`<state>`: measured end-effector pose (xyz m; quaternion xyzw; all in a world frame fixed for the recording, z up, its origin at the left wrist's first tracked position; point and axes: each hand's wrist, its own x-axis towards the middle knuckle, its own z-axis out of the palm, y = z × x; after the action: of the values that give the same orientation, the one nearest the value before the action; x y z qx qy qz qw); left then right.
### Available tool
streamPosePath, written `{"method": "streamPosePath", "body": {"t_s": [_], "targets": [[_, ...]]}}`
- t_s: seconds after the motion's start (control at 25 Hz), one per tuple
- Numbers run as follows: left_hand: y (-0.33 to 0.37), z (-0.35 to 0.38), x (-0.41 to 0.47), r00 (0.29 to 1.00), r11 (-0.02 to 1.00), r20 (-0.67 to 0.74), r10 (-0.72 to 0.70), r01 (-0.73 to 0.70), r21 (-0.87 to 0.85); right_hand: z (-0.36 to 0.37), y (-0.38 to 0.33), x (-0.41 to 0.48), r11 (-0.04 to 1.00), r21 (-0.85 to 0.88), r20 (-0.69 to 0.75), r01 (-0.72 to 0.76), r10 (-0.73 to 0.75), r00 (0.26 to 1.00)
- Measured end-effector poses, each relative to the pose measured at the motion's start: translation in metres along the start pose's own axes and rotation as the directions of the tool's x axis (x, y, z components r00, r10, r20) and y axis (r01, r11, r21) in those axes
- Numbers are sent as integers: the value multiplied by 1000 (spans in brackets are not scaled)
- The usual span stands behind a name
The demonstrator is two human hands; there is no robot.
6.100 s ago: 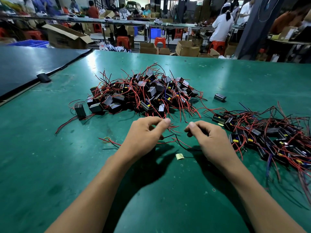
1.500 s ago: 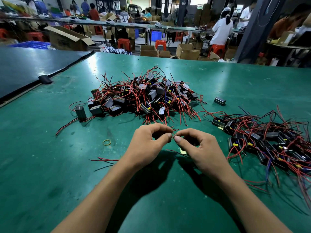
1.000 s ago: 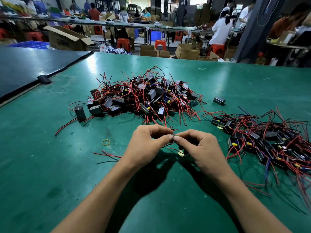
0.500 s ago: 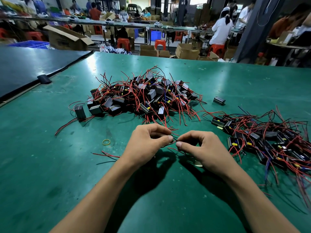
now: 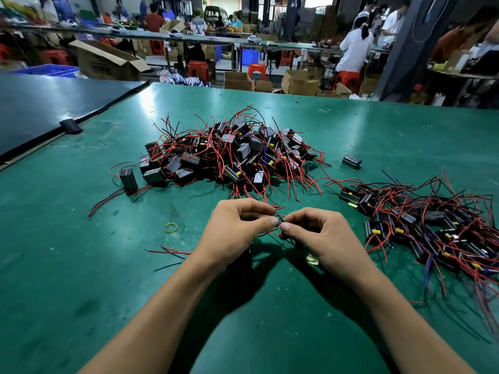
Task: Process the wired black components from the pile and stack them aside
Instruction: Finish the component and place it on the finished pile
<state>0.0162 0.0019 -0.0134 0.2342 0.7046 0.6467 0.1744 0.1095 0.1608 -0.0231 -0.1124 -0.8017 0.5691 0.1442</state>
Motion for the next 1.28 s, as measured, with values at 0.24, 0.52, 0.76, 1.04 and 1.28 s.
{"method": "streamPosePath", "body": {"t_s": [0.24, 0.52, 0.76, 1.04, 1.28], "targets": [[1, -1, 0, 995, 992, 38, -89, 92, -86, 0, -1, -1, 1000, -23, -6, 7, -7, 1000], [2, 3, 0, 996, 991, 33, -79, 82, -103, 3, -3, -3, 999, -35, -22, 11, -12, 1000], [0, 5, 0, 998, 989, -22, 58, -55, 137, 3, -9, -4, 998, 8, -99, 57, -56, 993], [-1, 7, -5, 958, 842, 51, 283, -273, 466, 9, -7, -4, 852, -403, -135, 334, -416, 899], [-2, 7, -5, 968, 878, 16, 251, -234, 416, 11, 0, -1, 837, -444, -139, 321, -418, 898]]}}
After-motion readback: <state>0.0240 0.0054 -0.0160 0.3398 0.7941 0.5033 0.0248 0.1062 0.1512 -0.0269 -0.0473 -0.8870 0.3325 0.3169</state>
